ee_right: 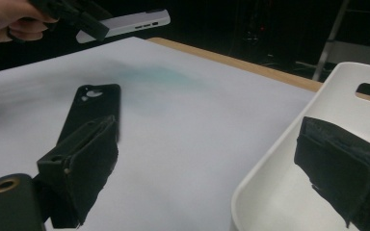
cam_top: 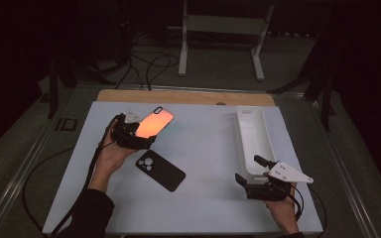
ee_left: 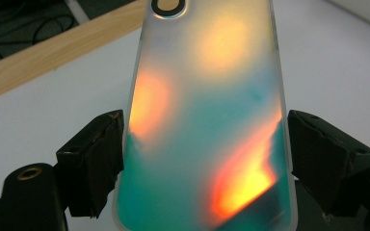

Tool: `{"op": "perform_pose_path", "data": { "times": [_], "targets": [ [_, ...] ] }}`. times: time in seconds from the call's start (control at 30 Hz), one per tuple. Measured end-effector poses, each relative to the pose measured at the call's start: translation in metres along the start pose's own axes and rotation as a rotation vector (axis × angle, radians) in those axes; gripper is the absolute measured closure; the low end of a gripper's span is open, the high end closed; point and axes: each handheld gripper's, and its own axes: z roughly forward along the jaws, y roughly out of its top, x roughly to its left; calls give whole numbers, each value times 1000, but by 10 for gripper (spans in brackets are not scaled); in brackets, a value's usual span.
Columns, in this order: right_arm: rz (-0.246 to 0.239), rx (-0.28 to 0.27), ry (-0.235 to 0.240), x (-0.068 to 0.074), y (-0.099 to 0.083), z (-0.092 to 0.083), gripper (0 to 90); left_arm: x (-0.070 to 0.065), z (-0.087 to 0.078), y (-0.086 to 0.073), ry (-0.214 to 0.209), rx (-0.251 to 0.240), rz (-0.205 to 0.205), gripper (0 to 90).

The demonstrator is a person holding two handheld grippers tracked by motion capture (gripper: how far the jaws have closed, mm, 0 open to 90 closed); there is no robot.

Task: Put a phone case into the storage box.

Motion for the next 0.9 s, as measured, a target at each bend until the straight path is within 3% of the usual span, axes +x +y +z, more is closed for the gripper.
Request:
{"op": "perform_pose_path", "data": {
  "times": [0.1,0.5,0.83,0.9],
  "targets": [
    [29,3,23,-2,3,2,80,-10,-8,-1,-8,-20,25,169],
    [42,35,73,-5,17,21,80,-51,-28,-10,-53,-98,107,169],
    [15,50,110,1,34,38,80,-67,-31,-17,-71,-135,120,168],
    [31,49,131,3,40,44,80,-79,-32,-20,-100,-144,142,168]
  ]
}}
